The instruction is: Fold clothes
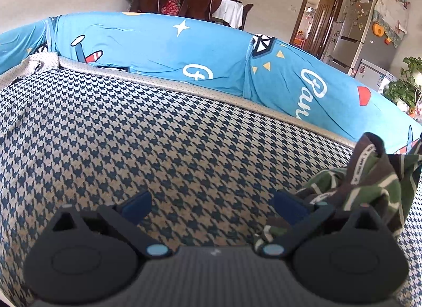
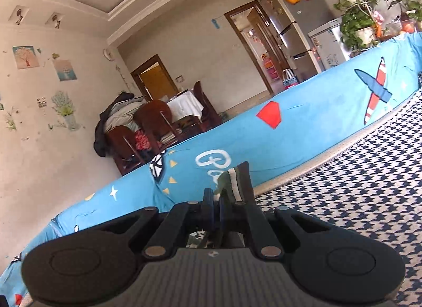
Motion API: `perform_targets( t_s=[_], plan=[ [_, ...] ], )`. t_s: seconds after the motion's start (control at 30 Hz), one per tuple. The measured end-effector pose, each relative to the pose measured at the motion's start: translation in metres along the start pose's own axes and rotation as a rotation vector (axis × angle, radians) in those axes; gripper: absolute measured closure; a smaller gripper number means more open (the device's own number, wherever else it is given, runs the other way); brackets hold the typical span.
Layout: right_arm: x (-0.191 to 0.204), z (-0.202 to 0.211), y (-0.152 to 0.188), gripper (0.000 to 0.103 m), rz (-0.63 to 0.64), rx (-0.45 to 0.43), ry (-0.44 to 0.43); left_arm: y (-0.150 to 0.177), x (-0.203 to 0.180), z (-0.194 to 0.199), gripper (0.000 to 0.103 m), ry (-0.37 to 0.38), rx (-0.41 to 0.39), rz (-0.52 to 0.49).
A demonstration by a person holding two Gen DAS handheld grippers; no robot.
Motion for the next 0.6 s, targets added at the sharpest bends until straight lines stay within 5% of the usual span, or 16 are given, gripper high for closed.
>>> perform_targets(
  t_s=[0.3, 0.6],
  plan=[
    [-0.020, 0.012, 0.000, 0.091, 0.049, 0.044, 0.073, 0.014, -0.031, -0.005, 0.000, 0.042, 0.040, -0.073],
    [-0.051, 0.006, 0.030, 0.081, 0.043, 0.261, 0.146, 0.022, -0.041, -0.008, 0.000, 0.037, 0.057, -0.111]
  ],
)
Point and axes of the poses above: each gripper's, at about its wrist camera, not at the fingertips, and z roughly against the way its jaws point, x to its left, y to its underside, the point moved 4 cm from there along -z, roughly the way its jaws point, and after that the axes turned 4 degrees about -x, right-handed, at the moved point
